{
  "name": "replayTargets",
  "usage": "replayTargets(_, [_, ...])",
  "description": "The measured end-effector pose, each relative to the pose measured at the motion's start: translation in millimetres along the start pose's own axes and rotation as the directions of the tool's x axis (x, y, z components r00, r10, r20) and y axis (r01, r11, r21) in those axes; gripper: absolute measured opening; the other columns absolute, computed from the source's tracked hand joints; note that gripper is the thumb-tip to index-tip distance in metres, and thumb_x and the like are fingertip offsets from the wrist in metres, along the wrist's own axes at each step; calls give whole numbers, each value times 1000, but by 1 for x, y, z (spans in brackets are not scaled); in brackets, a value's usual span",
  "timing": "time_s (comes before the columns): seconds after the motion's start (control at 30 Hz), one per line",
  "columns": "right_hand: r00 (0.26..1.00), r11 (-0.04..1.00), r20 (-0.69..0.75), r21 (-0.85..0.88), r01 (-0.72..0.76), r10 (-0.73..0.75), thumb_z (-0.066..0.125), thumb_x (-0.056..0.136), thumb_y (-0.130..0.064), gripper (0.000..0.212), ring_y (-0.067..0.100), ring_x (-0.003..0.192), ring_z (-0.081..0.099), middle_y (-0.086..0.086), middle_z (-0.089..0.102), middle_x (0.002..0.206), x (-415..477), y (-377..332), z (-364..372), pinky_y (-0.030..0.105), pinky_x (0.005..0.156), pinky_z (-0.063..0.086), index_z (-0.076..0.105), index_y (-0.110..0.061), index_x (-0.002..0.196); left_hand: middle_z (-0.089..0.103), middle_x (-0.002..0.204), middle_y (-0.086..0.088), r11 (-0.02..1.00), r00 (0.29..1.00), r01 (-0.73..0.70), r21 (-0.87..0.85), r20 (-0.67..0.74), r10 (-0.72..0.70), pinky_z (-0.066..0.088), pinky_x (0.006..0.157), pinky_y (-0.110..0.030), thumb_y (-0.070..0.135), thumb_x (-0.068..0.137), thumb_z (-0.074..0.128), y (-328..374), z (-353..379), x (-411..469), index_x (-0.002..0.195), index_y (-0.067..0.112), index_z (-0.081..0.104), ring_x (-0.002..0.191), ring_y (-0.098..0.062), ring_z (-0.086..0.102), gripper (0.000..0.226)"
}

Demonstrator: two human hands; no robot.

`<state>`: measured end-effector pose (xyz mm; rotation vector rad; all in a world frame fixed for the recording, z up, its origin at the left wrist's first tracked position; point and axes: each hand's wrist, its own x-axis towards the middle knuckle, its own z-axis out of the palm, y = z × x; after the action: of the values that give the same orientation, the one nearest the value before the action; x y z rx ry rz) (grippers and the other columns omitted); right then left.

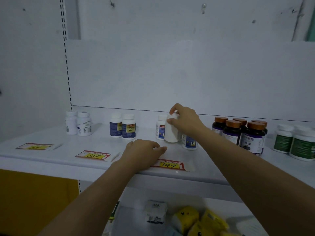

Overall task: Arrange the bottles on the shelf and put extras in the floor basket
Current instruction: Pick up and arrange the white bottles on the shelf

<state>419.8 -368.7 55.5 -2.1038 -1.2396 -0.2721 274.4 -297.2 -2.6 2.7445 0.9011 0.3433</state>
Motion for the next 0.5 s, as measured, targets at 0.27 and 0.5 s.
replayTargets(0.27, [1000,953,2,-303,3,-3,52,93,-42,29,23,110,51,3,62,114,-2,6,2,39,99,25,49,-23,115,53,136,0,999,998,15,-46,65,-12,35,107,-44,60,94,30,-1,2,2,134,29,50,123,-21,48,54])
replayTargets(0.5, [999,919,46,-393,10,9,47,93,-49,38,25,116,50,3,59,123,-5,8,-6,43,102,26,49,-27,124,53,136,1,1000,996,-8,-5,91,9,35,106,-44,62,93,28,-2,2,1,134,30,49,123,-21,47,56])
